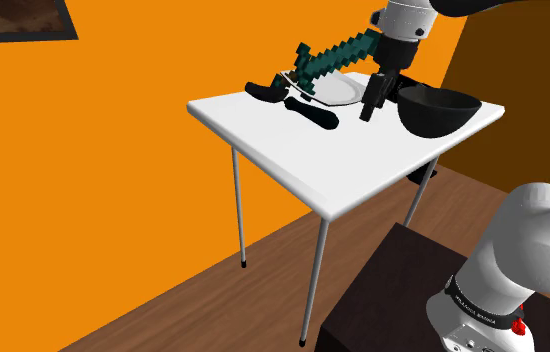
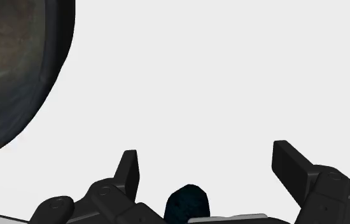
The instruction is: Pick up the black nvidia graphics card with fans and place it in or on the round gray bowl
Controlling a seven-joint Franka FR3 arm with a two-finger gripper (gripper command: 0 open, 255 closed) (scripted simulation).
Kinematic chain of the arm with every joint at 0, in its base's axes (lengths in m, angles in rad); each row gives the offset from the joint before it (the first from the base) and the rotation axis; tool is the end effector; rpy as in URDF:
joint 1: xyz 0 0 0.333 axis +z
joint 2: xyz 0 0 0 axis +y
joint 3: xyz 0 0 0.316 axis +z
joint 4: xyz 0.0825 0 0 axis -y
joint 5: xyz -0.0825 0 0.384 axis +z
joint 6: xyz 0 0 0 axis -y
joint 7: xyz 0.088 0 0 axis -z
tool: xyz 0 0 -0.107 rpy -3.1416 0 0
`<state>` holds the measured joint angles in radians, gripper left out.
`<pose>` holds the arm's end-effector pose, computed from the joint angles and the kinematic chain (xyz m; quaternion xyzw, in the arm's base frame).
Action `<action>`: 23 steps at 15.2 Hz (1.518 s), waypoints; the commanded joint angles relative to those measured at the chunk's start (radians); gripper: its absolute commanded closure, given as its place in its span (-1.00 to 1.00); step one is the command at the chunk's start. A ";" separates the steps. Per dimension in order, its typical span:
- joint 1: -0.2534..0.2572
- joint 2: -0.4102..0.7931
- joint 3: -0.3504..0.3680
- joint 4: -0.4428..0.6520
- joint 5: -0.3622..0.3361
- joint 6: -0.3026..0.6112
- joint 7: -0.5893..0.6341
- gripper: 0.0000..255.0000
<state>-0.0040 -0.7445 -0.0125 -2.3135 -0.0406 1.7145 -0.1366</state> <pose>0.3329 -0.0105 0.6114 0.9953 0.0626 0.0713 0.0214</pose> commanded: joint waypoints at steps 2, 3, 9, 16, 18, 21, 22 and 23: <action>-0.009 0.009 -0.022 0.011 -0.007 0.000 -0.017 -1.00; -0.018 0.019 -0.044 0.023 -0.013 -0.001 -0.034 -1.00; -0.064 0.097 -0.177 0.113 -0.039 -0.004 -0.134 -1.00; -0.100 0.225 -0.333 0.255 -0.036 -0.015 -0.256 -1.00; -0.106 0.269 -0.380 0.303 -0.027 -0.020 -0.293 -1.00; -0.115 0.342 -0.452 0.382 -0.004 -0.032 -0.352 -1.00; -0.117 0.368 -0.477 0.410 0.007 -0.036 -0.373 -1.00; -0.120 0.396 -0.502 0.439 0.019 -0.042 -0.394 -1.00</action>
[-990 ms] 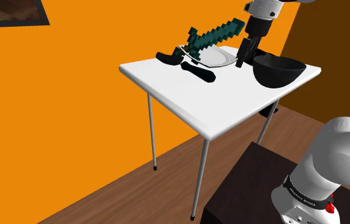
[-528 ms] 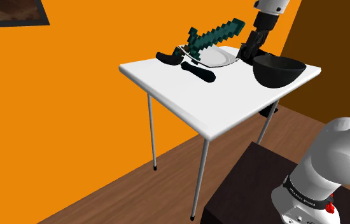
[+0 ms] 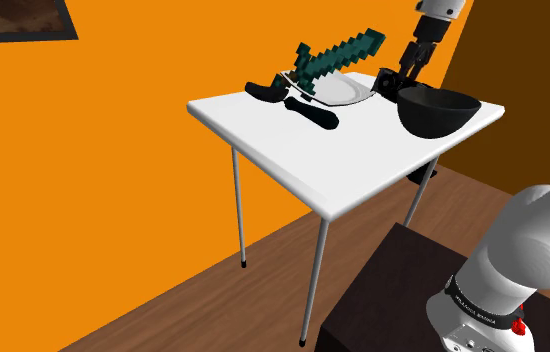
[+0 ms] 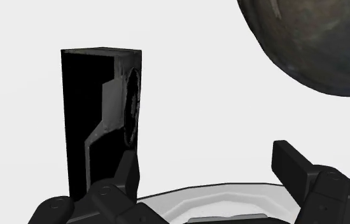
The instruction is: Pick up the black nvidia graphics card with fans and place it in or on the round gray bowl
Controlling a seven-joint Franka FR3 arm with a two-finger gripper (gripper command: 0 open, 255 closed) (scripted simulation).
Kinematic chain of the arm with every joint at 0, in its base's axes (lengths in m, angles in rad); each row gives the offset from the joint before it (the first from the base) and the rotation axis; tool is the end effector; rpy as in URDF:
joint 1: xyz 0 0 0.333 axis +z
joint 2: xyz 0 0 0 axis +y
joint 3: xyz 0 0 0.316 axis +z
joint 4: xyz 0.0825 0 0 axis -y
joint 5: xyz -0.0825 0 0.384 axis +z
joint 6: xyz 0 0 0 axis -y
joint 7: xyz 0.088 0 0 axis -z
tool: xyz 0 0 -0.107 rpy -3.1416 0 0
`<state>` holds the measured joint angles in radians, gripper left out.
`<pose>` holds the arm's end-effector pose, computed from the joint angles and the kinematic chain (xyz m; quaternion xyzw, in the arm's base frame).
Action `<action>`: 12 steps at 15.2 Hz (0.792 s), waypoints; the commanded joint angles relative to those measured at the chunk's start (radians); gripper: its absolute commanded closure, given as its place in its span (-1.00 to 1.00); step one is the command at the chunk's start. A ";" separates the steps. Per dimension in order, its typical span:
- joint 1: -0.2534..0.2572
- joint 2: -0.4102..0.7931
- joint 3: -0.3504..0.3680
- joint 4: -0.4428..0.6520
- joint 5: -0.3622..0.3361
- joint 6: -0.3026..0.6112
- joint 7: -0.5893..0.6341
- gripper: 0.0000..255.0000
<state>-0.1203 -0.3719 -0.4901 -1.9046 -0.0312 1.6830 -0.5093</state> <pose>0.3524 -0.2988 0.6385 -0.9952 0.0398 -0.0832 0.0316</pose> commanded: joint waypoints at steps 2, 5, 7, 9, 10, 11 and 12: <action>-0.009 0.084 -0.076 0.092 0.040 -0.024 -0.067 -1.00; -0.020 0.173 -0.147 0.181 0.094 -0.047 -0.131 -1.00; -0.021 0.168 -0.144 0.149 0.092 -0.019 -0.129 -1.00; -0.021 0.163 -0.141 0.118 0.090 0.009 -0.128 -1.00; -0.021 0.162 -0.140 0.103 0.089 0.022 -0.127 -1.00; -0.021 0.160 -0.139 0.088 0.088 0.036 -0.127 -1.00; -0.021 0.159 -0.138 0.074 0.088 0.050 -0.126 -1.00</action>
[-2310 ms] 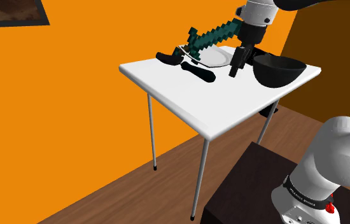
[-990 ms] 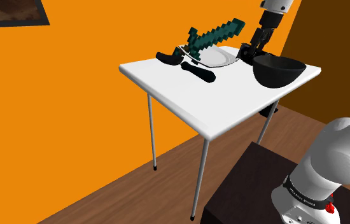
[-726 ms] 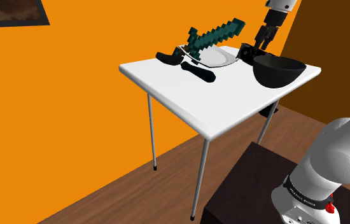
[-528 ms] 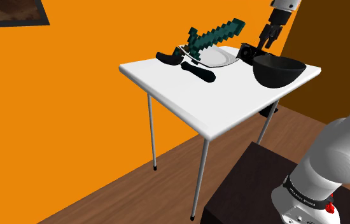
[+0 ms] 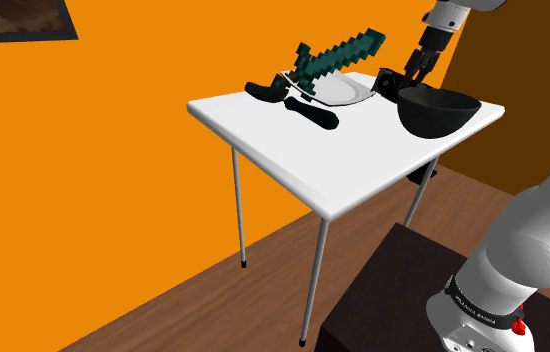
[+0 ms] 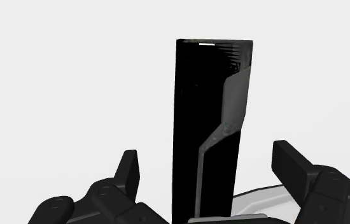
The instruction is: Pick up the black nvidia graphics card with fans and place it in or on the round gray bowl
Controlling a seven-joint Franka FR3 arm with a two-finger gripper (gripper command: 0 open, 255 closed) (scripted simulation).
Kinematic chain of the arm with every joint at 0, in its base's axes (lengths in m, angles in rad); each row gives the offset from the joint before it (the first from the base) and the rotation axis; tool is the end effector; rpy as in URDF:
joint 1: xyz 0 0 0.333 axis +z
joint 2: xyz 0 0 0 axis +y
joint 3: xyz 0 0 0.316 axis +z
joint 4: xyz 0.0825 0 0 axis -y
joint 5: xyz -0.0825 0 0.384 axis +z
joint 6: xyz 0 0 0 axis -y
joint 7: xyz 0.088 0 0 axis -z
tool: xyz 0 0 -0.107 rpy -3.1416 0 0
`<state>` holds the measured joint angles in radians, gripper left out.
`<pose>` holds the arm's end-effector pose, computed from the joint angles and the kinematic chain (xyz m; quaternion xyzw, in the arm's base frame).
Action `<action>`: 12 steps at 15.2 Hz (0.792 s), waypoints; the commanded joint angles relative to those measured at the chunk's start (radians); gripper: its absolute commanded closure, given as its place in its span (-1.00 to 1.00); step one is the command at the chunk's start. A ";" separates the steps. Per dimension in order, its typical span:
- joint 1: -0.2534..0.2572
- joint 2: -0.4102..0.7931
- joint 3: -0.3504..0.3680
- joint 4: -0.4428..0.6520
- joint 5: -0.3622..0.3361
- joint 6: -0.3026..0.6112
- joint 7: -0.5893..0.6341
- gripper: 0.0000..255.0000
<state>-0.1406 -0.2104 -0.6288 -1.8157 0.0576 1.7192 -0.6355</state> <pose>0.3518 -0.3735 0.6109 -0.9930 0.0668 -0.0862 0.0453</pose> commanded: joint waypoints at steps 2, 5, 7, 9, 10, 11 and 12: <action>0.000 -0.003 0.001 -0.024 -0.002 0.021 0.000 -1.00; 0.000 -0.003 0.001 -0.023 -0.001 0.021 0.000 -1.00; 0.000 -0.003 0.001 -0.023 -0.001 0.021 0.000 -1.00; 0.000 -0.003 0.001 -0.023 -0.001 0.021 0.000 1.00; 0.000 -0.003 0.001 -0.023 -0.001 0.021 0.000 1.00; 0.000 -0.003 0.001 -0.023 -0.001 0.021 0.000 1.00; 0.000 -0.003 0.001 -0.023 -0.001 0.021 0.000 1.00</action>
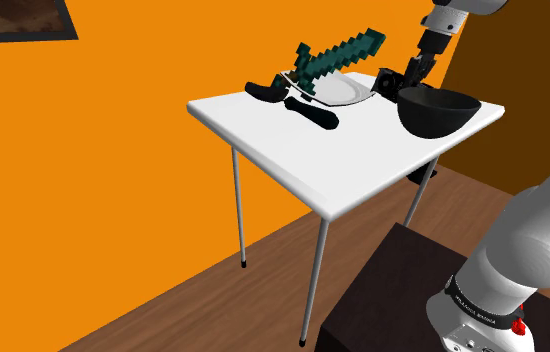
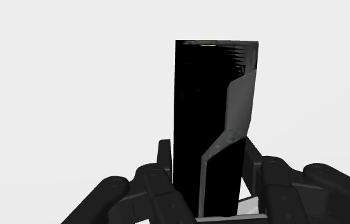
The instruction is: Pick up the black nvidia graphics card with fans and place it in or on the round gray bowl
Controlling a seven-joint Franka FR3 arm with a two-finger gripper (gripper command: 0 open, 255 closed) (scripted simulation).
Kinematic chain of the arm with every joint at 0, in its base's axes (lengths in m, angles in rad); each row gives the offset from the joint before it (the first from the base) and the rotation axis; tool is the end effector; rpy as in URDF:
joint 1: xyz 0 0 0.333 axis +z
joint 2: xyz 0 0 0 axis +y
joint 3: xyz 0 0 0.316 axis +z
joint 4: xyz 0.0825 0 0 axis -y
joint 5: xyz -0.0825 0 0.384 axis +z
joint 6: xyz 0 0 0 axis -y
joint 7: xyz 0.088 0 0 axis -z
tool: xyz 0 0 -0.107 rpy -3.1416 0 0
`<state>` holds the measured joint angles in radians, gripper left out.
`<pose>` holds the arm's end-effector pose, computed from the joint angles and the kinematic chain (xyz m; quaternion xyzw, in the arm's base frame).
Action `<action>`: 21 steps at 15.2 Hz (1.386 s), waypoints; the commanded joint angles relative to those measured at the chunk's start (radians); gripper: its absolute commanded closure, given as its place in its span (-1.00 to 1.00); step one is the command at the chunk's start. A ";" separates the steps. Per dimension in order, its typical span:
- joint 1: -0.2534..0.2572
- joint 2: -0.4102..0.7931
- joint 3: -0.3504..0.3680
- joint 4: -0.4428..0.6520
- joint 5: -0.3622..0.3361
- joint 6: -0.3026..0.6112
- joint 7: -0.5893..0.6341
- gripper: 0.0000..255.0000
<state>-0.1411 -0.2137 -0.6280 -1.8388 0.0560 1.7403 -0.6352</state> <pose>0.3523 -0.3733 0.6031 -0.9930 0.0672 -0.0864 0.0451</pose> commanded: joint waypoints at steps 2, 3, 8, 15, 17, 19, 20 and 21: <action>0.000 0.000 0.000 0.000 0.000 0.000 0.000 1.00; 0.000 0.000 0.000 0.000 0.000 0.000 0.000 1.00; 0.002 0.005 0.000 0.031 0.002 -0.027 0.002 1.00; 0.006 0.033 -0.006 0.151 0.017 -0.124 0.003 1.00; 0.006 0.043 -0.009 0.188 0.023 -0.153 0.002 1.00; 0.007 0.055 -0.013 0.227 0.030 -0.182 0.001 1.00; 0.007 0.062 -0.015 0.247 0.034 -0.197 0.000 1.00; 0.007 0.069 -0.018 0.267 0.038 -0.212 -0.001 1.00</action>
<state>-0.1341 -0.1504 -0.6436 -1.5895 0.0907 1.5410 -0.6350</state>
